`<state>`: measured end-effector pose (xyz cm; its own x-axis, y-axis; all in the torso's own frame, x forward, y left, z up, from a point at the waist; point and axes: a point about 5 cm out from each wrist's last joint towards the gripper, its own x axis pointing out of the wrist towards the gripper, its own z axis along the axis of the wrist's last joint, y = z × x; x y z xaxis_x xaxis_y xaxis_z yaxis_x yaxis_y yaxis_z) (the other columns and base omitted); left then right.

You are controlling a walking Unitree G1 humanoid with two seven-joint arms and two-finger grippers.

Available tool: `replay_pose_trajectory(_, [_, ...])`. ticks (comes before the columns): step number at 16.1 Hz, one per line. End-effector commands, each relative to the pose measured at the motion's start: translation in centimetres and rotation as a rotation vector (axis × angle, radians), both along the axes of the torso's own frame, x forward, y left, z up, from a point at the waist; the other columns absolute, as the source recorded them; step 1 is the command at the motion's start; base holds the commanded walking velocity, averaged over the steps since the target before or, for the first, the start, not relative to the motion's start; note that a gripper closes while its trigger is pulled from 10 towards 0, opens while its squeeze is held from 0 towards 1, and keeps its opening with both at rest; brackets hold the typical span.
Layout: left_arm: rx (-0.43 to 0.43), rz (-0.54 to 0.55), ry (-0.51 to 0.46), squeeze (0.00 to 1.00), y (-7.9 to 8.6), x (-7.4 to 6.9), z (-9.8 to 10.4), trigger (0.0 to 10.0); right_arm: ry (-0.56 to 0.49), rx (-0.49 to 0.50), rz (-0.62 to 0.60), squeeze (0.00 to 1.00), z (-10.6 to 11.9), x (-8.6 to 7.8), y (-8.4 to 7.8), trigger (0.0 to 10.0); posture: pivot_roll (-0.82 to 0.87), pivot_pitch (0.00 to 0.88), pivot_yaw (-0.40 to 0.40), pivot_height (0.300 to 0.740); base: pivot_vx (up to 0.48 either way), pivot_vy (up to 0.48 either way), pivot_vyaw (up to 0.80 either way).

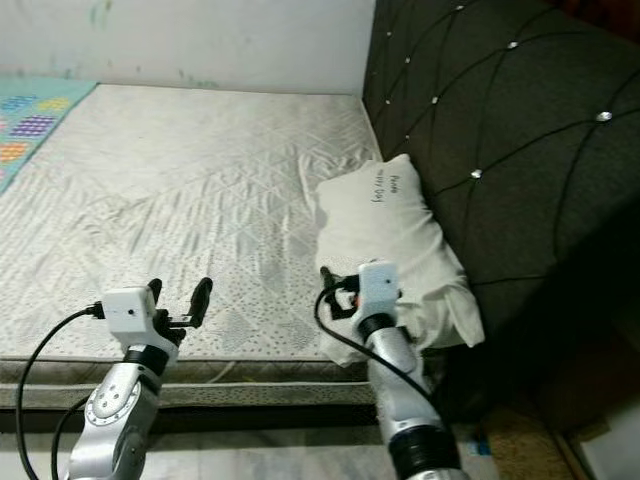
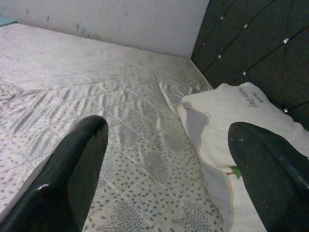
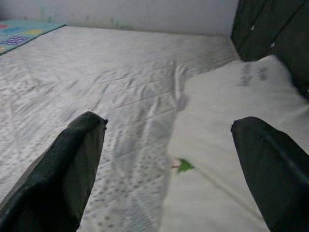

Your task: Clean up the room

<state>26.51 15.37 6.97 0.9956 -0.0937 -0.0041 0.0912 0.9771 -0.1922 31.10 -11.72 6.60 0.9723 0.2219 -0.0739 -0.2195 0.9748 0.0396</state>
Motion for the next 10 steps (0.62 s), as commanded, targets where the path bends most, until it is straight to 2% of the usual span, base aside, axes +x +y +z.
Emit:
replay_pose_trajectory(1, [-0.004, -0.020, 0.005, 0.00, -0.46, 0.30, -0.08, 10.0, -0.021, 0.006, 0.005, 0.00, 0.50, 0.46, 0.49, 10.0, -0.04, 0.000, 0.000, 0.740, 0.274, 0.000, 0.00])
replay_pose_trajectory(3, [-0.005, -0.024, 0.001, 0.00, -0.55, 0.41, 0.00, 10.0, -0.041, 0.005, 0.025, 0.00, 0.97, 0.78, 1.09, 10.0, -0.04, 0.000, 0.000, 0.740, 0.283, 0.000, 0.00])
replay_pose_trajectory(8, [-0.013, -0.021, -0.002, 0.00, -0.81, 0.59, -0.02, 10.0, -0.031, 0.003, 0.021, 0.00, 0.72, 1.24, 0.80, 10.0, -0.03, 0.000, -0.018, 0.740, 0.292, 0.000, -0.72])
replay_pose_trajectory(10, [-0.014, -0.020, 0.002, 0.00, -0.98, 0.69, -0.13, 10.0, -0.031, 0.005, 0.026, 0.00, 0.63, 1.18, 1.11, 10.0, -0.03, 0.000, -0.020, 0.740, 0.266, 0.000, 0.00])
